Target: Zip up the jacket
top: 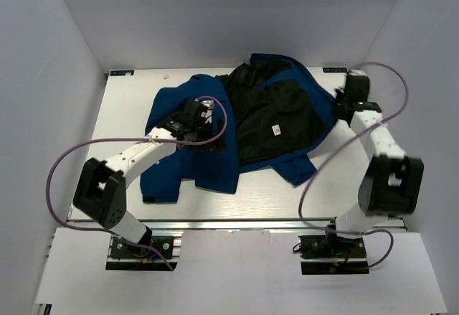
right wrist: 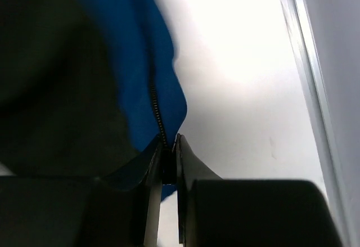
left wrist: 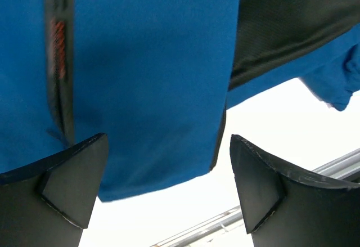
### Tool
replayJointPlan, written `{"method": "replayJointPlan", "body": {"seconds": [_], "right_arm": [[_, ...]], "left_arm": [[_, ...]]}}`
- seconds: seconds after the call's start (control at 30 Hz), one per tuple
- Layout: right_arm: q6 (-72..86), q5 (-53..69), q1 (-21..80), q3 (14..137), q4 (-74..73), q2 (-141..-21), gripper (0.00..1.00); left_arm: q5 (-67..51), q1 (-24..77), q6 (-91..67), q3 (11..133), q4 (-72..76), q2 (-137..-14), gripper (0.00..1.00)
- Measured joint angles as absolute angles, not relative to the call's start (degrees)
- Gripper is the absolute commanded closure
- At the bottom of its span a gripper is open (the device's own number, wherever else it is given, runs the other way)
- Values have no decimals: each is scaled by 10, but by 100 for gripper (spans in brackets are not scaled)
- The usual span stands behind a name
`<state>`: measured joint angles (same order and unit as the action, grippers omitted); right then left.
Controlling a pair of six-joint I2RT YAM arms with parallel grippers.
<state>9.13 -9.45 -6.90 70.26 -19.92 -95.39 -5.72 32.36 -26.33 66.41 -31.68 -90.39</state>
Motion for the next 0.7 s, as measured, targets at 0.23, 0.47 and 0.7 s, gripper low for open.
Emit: {"method": "replayJointPlan", "body": {"seconds": [0.23,0.47,0.7], "right_arm": [[-32,-147,254,714,-181,-749,100],[-70,-194,574,625,-198,-724,100],[-9,-189,717,492,-195,-836,66]], "left_arm": [[-12,324,-332,627,-348,-791,2],[39,323,-418,551,-414,-650,2],[54,320,-477,461,-459,-566,2]]}}
